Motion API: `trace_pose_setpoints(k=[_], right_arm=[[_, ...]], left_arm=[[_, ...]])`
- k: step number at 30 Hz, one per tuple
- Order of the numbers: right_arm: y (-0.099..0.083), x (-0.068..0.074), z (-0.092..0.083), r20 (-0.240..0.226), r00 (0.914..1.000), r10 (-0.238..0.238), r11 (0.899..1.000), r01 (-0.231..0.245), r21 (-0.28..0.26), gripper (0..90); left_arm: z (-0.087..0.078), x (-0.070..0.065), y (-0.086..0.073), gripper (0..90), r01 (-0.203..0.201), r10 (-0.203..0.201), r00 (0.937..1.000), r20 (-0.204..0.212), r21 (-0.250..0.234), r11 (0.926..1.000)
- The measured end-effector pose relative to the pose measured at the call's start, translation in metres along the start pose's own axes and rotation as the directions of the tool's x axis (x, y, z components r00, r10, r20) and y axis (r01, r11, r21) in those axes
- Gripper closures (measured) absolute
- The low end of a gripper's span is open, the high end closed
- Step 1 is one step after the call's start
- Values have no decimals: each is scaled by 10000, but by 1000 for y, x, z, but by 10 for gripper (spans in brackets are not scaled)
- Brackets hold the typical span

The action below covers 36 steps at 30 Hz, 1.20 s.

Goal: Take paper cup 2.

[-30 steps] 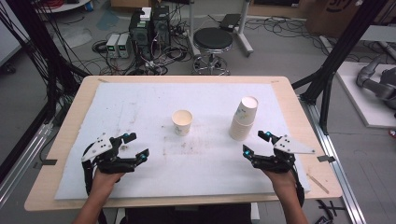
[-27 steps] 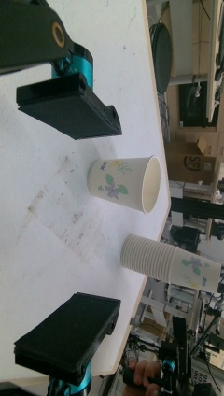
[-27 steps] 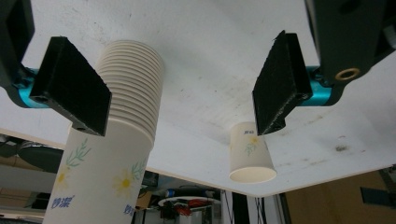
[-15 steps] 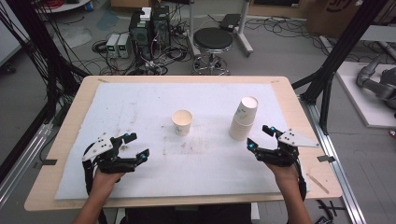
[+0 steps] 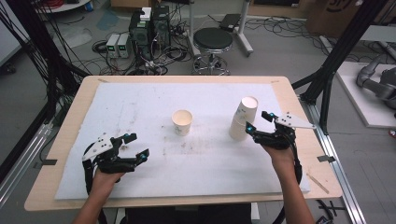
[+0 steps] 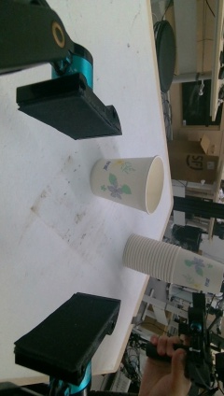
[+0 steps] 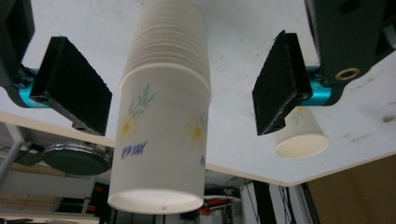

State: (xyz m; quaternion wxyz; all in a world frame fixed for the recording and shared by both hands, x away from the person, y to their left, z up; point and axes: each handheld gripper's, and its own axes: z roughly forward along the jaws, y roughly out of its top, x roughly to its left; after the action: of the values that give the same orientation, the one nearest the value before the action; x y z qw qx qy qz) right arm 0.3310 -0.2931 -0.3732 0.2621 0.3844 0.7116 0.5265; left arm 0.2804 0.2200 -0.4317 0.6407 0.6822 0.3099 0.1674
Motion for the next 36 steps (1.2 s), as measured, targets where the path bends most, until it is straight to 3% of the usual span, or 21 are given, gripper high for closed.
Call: trace_pose_setpoints(k=[7, 19, 26, 36], right_arm=[[13, -8, 13, 120, 9997, 212, 9995, -214, 217, 204], [27, -11, 38, 199, 9998, -83, 9976, 69, 695, 204], [33, -13, 47, 203, 9998, -21, 9974, 6, 726, 208], [34, -15, 52, -122, 9999, -55, 9975, 64, 704, 327]], left_arm=[[-2, 1, 0, 147, -11, 11, 10000, -11, -50, 10000], [0, 1, 0, 147, 31, -31, 10000, 60, -7, 10000], [0, 1, 0, 148, 48, -48, 9999, 90, -1, 10000], [1, 2, -1, 148, 55, -55, 9999, 113, 19, 10000]])
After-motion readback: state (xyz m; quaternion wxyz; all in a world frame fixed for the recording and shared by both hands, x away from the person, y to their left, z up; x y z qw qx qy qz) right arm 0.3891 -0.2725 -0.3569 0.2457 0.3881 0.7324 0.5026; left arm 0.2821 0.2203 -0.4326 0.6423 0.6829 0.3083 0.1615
